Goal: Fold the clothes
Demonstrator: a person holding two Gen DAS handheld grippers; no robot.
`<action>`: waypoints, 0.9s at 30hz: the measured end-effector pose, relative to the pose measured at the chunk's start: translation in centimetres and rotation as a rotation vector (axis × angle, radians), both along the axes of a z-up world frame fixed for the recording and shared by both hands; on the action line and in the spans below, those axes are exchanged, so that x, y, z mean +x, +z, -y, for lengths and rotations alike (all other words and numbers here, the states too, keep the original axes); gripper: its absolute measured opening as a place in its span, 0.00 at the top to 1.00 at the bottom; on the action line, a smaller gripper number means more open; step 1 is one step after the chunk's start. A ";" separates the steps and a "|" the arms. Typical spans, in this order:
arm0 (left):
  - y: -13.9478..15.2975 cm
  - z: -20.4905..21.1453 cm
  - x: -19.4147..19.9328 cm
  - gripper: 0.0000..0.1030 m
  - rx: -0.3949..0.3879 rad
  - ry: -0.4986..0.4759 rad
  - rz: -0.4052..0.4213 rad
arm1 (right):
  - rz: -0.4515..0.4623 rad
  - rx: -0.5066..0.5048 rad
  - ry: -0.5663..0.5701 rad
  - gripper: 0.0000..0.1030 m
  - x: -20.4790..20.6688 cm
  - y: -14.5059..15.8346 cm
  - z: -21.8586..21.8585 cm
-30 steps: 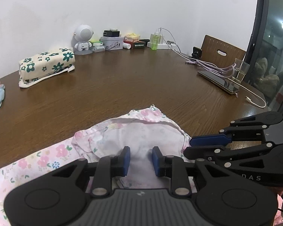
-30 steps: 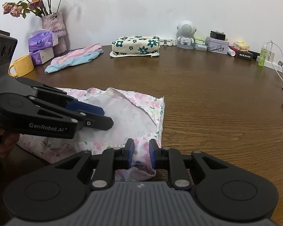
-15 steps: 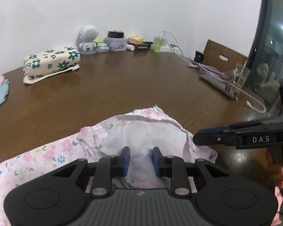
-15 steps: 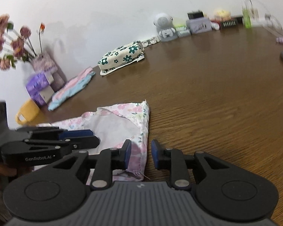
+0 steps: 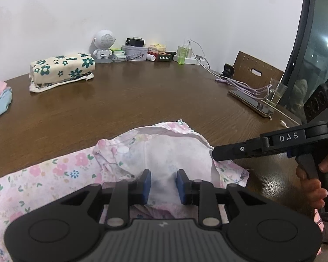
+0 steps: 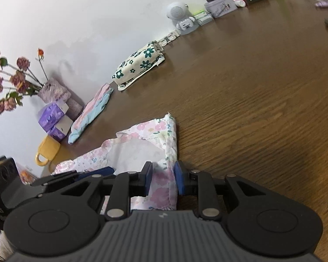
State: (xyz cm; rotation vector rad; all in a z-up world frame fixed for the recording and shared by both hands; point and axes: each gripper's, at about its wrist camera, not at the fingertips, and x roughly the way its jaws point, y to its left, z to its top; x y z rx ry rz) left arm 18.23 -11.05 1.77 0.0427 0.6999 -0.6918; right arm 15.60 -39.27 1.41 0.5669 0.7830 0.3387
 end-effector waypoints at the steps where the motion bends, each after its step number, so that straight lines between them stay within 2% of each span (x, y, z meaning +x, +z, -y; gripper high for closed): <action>1: 0.0 -0.1 0.0 0.76 -0.005 0.000 -0.002 | -0.006 0.012 -0.003 0.78 -0.1 -0.1 0.2; 6: -0.1 -0.3 0.1 0.76 -0.019 -0.002 -0.003 | -0.023 0.059 -0.027 0.79 -0.2 -0.5 0.6; 13: -0.2 -0.4 0.2 0.76 -0.031 -0.002 -0.007 | -0.077 0.151 -0.057 0.97 0.4 -1.6 0.7; 16: -0.2 -0.5 0.2 0.76 -0.037 -0.003 -0.009 | -0.063 0.166 -0.055 0.98 0.4 -1.3 0.7; 21: 0.3 -0.9 0.0 0.74 -0.064 -0.010 -0.013 | -0.027 0.130 -0.047 0.98 0.3 -0.1 0.5; 27: 1.7 -2.0 -0.2 0.73 -0.068 0.012 0.032 | -0.003 0.071 -0.034 0.98 0.3 0.9 0.0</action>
